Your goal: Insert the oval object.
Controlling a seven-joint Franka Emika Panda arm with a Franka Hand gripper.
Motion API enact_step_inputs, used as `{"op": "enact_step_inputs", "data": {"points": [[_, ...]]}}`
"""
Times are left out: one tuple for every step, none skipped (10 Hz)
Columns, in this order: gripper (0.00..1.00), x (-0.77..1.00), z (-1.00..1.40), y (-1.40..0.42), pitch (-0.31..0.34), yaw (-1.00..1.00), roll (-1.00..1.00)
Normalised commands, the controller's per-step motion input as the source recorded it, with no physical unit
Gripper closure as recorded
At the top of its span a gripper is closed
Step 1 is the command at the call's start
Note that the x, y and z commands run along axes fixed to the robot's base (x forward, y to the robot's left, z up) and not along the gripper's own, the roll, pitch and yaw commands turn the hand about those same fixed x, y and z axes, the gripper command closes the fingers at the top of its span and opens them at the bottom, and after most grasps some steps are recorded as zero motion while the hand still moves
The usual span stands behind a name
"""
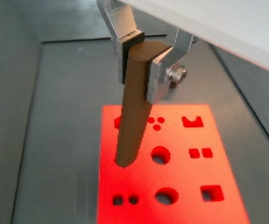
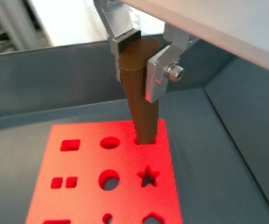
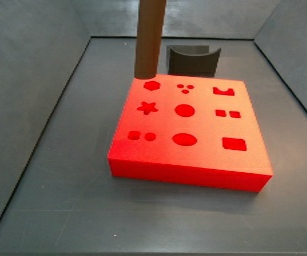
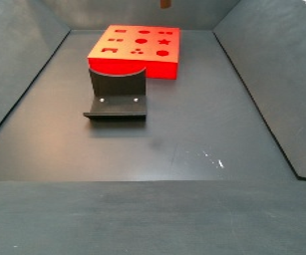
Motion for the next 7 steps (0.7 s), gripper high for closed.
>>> {"op": "enact_step_inputs", "data": {"points": [[1.00,0.00,0.01,-0.03,-0.031,-1.00,0.02],[1.00,0.02,0.17,0.00,-0.071,-0.97,-0.17],[1.00,0.01,0.12,0.00,-0.084,-0.91,-0.25],[1.00,0.01,0.09,0.00,-0.096,-0.89,-0.29],[1.00,0.00,0.08,0.00,-0.101,-0.88,-0.29],[1.00,0.01,0.07,0.00,-0.100,-0.88,-0.29],[1.00,0.01,0.07,0.00,-0.100,-0.88,-0.29]]}}
